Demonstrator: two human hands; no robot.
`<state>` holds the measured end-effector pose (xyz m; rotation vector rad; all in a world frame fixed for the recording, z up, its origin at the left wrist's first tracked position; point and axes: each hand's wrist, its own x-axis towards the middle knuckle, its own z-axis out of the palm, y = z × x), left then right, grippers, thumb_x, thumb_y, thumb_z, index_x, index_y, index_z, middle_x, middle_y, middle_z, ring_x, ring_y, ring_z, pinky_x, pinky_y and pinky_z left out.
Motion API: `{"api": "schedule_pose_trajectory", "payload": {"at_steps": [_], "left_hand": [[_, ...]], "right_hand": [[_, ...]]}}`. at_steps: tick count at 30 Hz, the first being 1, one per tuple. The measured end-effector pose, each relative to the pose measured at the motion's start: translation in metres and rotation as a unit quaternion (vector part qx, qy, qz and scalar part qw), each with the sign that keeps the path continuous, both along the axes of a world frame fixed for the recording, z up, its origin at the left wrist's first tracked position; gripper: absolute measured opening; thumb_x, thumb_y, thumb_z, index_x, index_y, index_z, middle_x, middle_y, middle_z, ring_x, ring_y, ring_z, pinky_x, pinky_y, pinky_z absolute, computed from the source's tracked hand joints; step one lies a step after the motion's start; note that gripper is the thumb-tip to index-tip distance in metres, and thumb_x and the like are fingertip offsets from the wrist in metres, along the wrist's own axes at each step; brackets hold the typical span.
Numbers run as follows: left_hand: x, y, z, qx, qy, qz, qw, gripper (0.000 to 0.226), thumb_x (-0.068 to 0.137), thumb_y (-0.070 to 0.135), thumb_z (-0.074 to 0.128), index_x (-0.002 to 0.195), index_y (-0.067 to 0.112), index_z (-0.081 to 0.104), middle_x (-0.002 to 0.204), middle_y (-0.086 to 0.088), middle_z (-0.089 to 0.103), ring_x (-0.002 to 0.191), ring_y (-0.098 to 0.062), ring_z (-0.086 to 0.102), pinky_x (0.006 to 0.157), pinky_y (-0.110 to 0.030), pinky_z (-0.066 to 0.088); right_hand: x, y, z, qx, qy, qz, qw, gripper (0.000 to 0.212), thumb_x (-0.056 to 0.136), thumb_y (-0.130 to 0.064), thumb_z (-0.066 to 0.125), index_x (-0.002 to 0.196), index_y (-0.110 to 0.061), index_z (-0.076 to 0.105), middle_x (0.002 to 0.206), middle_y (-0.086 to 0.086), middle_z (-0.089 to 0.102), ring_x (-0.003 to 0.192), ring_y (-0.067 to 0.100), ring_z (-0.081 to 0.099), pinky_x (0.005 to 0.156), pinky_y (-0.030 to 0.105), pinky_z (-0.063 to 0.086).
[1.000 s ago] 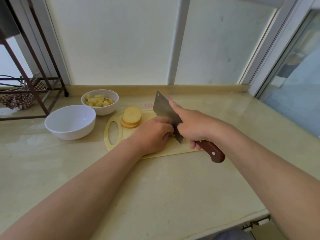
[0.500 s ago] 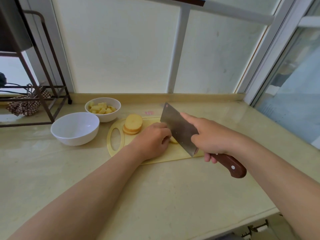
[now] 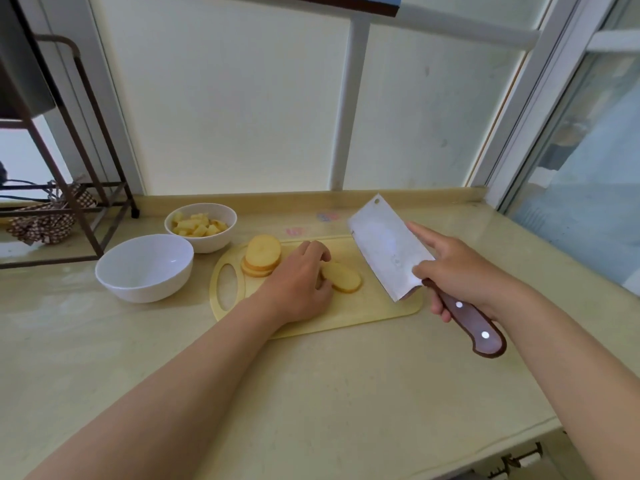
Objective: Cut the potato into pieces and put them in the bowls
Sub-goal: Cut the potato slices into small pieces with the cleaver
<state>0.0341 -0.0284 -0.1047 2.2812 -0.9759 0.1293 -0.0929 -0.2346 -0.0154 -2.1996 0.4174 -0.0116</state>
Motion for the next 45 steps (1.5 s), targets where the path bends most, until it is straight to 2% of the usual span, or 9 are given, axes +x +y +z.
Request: {"api": "schedule_pose_trajectory", "payload": {"at_steps": [4,8,11,15,20,25,30,34,45], "left_hand": [[0.002,-0.001,0.001,0.041,0.028,0.000,0.999,0.054,0.090,0.029,0.059,0.139,0.019,0.038,0.122,0.002,0.058,0.110,-0.015,0.053,0.092,-0.028,0.043],[0.004,-0.002,0.001,0.067,0.031,-0.010,0.997,0.062,0.092,0.031,0.057,0.148,0.018,0.034,0.138,0.001,0.054,0.126,-0.018,0.051,0.106,-0.034,0.042],[0.006,-0.002,0.001,0.059,0.027,-0.010,0.998,0.058,0.091,0.031,0.060,0.145,0.019,0.041,0.135,0.002,0.057,0.122,-0.016,0.054,0.105,-0.033,0.043],[0.007,-0.002,0.000,0.040,0.022,0.000,0.999,0.054,0.089,0.031,0.064,0.139,0.019,0.047,0.128,0.002,0.060,0.116,-0.015,0.056,0.100,-0.029,0.045],[0.003,-0.004,0.002,0.041,-0.010,0.018,0.999,0.050,0.089,0.033,0.066,0.136,0.019,0.051,0.118,0.003,0.063,0.110,-0.015,0.054,0.094,-0.028,0.045],[-0.003,-0.008,0.004,0.028,-0.021,0.038,0.999,0.043,0.089,0.029,0.066,0.129,0.017,0.057,0.101,0.003,0.067,0.096,-0.014,0.055,0.085,-0.028,0.047],[-0.008,-0.011,0.009,0.028,-0.005,0.037,0.999,0.042,0.087,0.029,0.068,0.127,0.016,0.061,0.106,0.002,0.069,0.098,-0.016,0.062,0.089,-0.031,0.050],[-0.010,-0.012,0.011,0.027,0.012,0.041,0.999,0.055,0.087,0.030,0.068,0.139,0.018,0.054,0.121,0.001,0.066,0.108,-0.016,0.059,0.092,-0.023,0.044],[-0.013,-0.013,0.012,0.046,0.016,0.041,0.998,0.054,0.083,0.036,0.069,0.134,0.021,0.056,0.114,-0.001,0.061,0.102,-0.018,0.055,0.087,-0.023,0.041]], "right_hand": [[0.003,-0.015,-0.019,0.063,0.003,-0.026,0.998,0.080,0.096,0.001,0.048,0.153,-0.053,0.035,0.052,0.007,0.059,0.045,0.025,0.055,0.045,0.033,0.051],[0.007,-0.018,-0.026,0.050,0.008,-0.013,0.999,0.079,0.095,0.004,0.044,0.150,-0.053,0.043,0.063,0.004,0.058,0.045,0.027,0.057,0.046,0.035,0.052],[0.012,-0.019,-0.026,0.031,0.017,0.006,0.999,0.082,0.095,0.004,0.041,0.153,-0.053,0.039,0.071,-0.001,0.058,0.046,0.027,0.059,0.047,0.035,0.052],[0.019,-0.020,-0.023,0.016,0.042,0.047,0.998,0.082,0.096,0.002,0.041,0.157,-0.052,0.034,0.086,0.007,0.064,0.048,0.027,0.061,0.047,0.034,0.053],[0.025,-0.024,-0.016,-0.011,0.082,0.089,0.993,0.082,0.097,-0.002,0.041,0.157,-0.057,0.027,0.046,-0.005,0.062,0.045,0.024,0.059,0.052,0.035,0.054],[0.030,-0.028,-0.004,-0.064,0.107,0.115,0.986,0.085,0.097,-0.006,0.039,0.154,-0.067,0.019,0.055,0.015,0.064,0.047,0.029,0.061,0.056,0.034,0.057],[0.045,-0.034,0.004,-0.107,0.119,0.144,0.977,0.088,0.096,-0.007,0.041,0.154,-0.067,0.012,0.057,0.017,0.066,0.047,0.028,0.062,0.056,0.030,0.055],[0.052,-0.032,0.007,-0.123,0.115,0.162,0.972,0.090,0.095,-0.005,0.040,0.154,-0.068,0.014,0.056,0.016,0.066,0.046,0.028,0.061,0.052,0.027,0.053],[0.057,-0.024,0.005,-0.138,0.109,0.171,0.969,0.091,0.095,-0.005,0.038,0.150,-0.072,0.012,0.056,0.018,0.066,0.046,0.028,0.062,0.050,0.030,0.054]]}}
